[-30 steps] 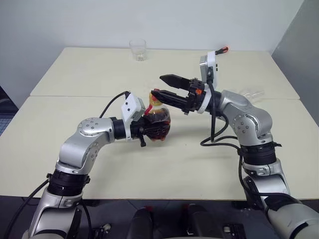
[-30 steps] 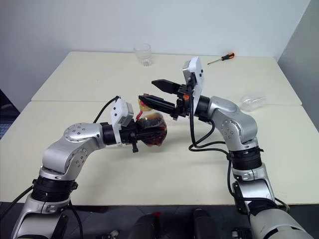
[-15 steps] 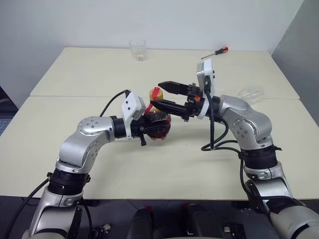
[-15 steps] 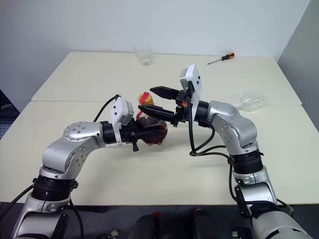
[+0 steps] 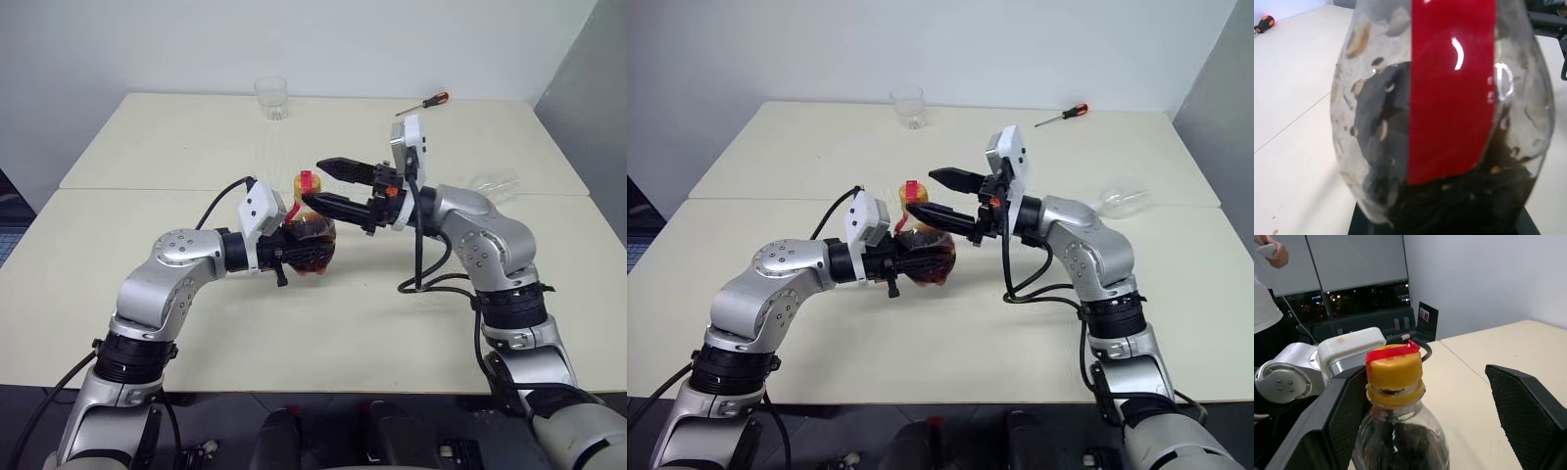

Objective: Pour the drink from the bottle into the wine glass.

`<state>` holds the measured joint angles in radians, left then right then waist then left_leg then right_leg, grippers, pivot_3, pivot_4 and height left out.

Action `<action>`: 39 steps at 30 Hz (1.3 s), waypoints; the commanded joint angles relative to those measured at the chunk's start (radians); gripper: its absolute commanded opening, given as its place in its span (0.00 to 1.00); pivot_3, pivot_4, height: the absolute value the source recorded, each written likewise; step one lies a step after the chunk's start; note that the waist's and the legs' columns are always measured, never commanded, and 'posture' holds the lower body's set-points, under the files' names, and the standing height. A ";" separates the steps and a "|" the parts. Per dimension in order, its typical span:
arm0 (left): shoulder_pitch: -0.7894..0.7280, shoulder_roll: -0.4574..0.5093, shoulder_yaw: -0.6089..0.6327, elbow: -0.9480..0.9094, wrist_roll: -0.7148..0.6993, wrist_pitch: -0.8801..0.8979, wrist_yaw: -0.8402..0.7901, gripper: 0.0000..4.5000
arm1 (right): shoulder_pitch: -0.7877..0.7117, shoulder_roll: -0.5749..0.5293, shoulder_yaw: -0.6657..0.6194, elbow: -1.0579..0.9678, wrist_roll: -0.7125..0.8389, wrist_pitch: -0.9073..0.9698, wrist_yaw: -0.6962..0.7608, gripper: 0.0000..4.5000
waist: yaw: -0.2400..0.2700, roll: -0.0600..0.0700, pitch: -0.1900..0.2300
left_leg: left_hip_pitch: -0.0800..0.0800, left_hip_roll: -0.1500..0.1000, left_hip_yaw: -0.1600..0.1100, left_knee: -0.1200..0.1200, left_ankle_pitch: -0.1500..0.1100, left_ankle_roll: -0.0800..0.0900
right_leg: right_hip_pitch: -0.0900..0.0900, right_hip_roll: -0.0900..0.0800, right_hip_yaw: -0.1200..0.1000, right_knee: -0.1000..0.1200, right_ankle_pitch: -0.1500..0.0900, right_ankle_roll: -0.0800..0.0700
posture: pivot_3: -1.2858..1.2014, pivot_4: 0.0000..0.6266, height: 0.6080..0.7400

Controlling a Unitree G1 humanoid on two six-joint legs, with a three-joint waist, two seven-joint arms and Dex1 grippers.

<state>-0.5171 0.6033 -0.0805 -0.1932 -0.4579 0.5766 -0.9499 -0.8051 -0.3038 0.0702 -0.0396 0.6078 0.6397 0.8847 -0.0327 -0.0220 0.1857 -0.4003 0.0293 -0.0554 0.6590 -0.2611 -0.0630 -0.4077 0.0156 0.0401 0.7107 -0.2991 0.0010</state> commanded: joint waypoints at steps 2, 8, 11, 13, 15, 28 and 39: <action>-0.015 -0.004 0.016 -0.031 -0.004 -0.033 -0.003 0.20 | 0.004 -0.028 -0.039 -0.066 0.055 0.042 0.014 0.90 | 0.000 0.000 0.000 | 0.000 0.000 0.000 0.000 0.000 0.000 | 0.000 0.000 0.000 0.000 0.000 0.000 | 0.52 0.24 1.00; -0.017 -0.005 0.015 -0.028 -0.003 -0.038 -0.005 0.20 | 0.005 -0.026 -0.042 -0.104 0.117 0.102 0.016 0.90 | -0.001 0.000 0.000 | 0.000 0.000 0.000 0.000 0.000 0.000 | 0.000 0.000 0.000 0.000 0.000 0.000 | 0.52 0.24 1.00; -0.016 -0.005 0.014 -0.030 -0.002 -0.038 -0.004 0.20 | -0.002 -0.012 -0.040 -0.106 0.122 0.103 -0.002 0.90 | -0.001 0.000 0.000 | 0.000 0.000 0.000 0.000 0.000 0.000 | 0.000 0.000 0.000 0.000 0.000 0.000 | 0.52 0.24 1.00; -0.015 -0.004 0.015 -0.029 -0.002 -0.039 -0.005 0.20 | -0.010 0.003 -0.038 -0.094 0.112 0.090 -0.013 0.90 | -0.001 0.000 0.000 | 0.000 0.000 0.000 0.000 0.000 0.000 | 0.000 0.000 0.000 0.000 0.000 0.000 | 0.52 0.24 1.00; -0.015 -0.002 0.014 -0.028 0.001 -0.042 -0.007 0.20 | -0.022 0.016 -0.033 -0.076 0.092 0.067 -0.020 0.90 | -0.001 0.000 0.000 | 0.000 0.000 0.000 0.000 0.000 0.000 | 0.000 0.000 0.000 0.000 0.000 0.000 | 0.52 0.24 1.00; -0.012 0.004 0.019 -0.030 0.005 -0.046 -0.009 0.20 | -0.041 0.041 -0.016 -0.044 0.068 0.022 -0.004 0.79 | -0.001 0.000 0.000 | 0.000 0.000 0.000 0.000 0.000 0.000 | 0.000 0.000 0.000 0.000 0.000 0.000 | 0.52 0.24 1.00; -0.016 -0.004 0.014 -0.028 0.009 -0.047 -0.005 0.20 | -0.029 0.023 0.011 -0.051 0.023 -0.036 0.045 0.26 | 0.000 0.000 0.000 | 0.000 0.000 0.000 0.000 0.000 0.000 | 0.000 0.000 0.000 0.000 0.000 0.000 | 0.52 0.24 1.00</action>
<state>-0.5170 0.5995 -0.0811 -0.1927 -0.4464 0.5596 -0.9519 -0.8185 -0.2750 0.0782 -0.0643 0.6390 0.6281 0.9154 -0.0332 -0.0220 0.1857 -0.4003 0.0293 -0.0553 0.6590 -0.2611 -0.0630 -0.4077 0.0157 0.0402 0.7108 -0.2991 0.0010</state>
